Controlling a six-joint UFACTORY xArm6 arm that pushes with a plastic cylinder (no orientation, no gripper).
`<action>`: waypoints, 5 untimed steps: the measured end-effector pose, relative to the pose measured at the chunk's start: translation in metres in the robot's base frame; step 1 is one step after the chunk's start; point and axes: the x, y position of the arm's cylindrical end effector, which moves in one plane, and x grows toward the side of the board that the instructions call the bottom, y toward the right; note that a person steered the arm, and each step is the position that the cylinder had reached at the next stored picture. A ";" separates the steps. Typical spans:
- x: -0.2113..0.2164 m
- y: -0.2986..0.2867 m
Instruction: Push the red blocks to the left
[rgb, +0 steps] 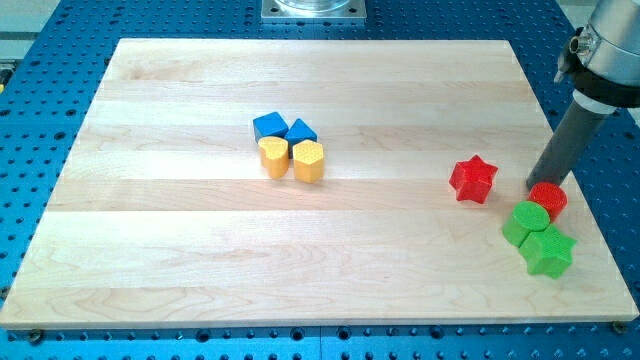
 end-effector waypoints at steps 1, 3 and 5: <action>-0.003 0.033; 0.035 -0.001; -0.008 -0.136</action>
